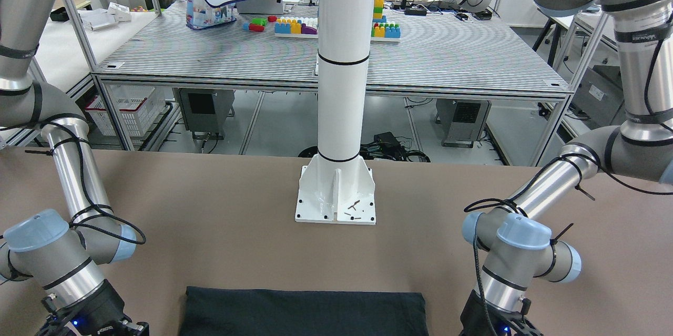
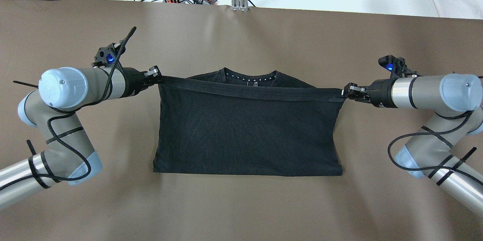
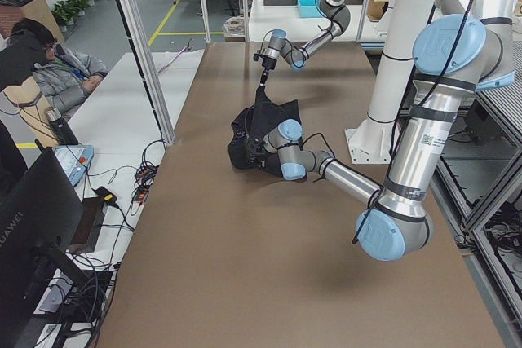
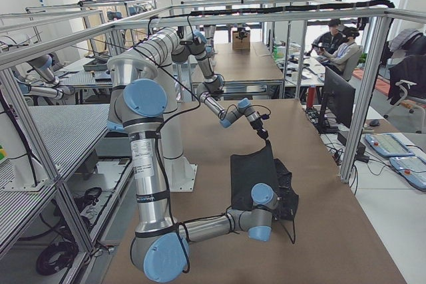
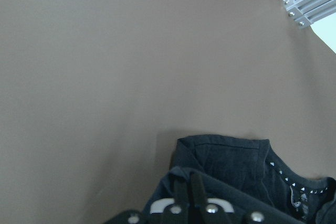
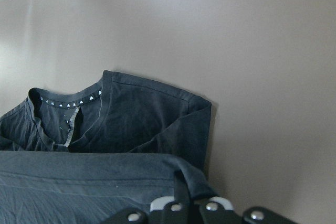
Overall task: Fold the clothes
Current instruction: 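Lay the hem down near the collar with both grippers, then release the hem and move the right gripper to the folded bundle's near corner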
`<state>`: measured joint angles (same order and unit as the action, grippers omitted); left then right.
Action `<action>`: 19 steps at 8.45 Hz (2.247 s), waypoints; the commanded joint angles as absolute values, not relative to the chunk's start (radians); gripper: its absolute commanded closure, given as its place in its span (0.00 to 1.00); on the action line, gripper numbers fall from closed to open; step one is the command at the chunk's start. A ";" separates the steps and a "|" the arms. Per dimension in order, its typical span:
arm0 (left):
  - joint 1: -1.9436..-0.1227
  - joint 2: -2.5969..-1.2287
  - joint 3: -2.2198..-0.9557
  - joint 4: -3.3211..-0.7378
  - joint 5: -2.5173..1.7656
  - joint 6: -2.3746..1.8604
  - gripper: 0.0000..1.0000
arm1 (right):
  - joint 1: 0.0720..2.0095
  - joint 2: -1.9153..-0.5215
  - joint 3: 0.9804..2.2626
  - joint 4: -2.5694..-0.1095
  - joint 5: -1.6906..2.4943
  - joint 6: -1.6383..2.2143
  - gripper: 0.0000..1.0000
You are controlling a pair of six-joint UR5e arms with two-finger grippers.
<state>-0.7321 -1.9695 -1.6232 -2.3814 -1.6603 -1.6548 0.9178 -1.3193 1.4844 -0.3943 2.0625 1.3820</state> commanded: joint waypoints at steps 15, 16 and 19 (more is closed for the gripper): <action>-0.749 -2.043 -1.523 -2.376 -1.655 -1.640 1.00 | 0.963 -1.266 1.471 -0.515 2.040 1.388 1.00; -0.747 -2.046 -1.526 -2.376 -1.655 -1.640 1.00 | 0.962 -1.258 1.474 -0.515 2.039 1.393 1.00; -0.746 -2.062 -1.532 -2.378 -1.661 -1.641 1.00 | 0.960 -1.230 1.480 -0.515 2.040 1.397 1.00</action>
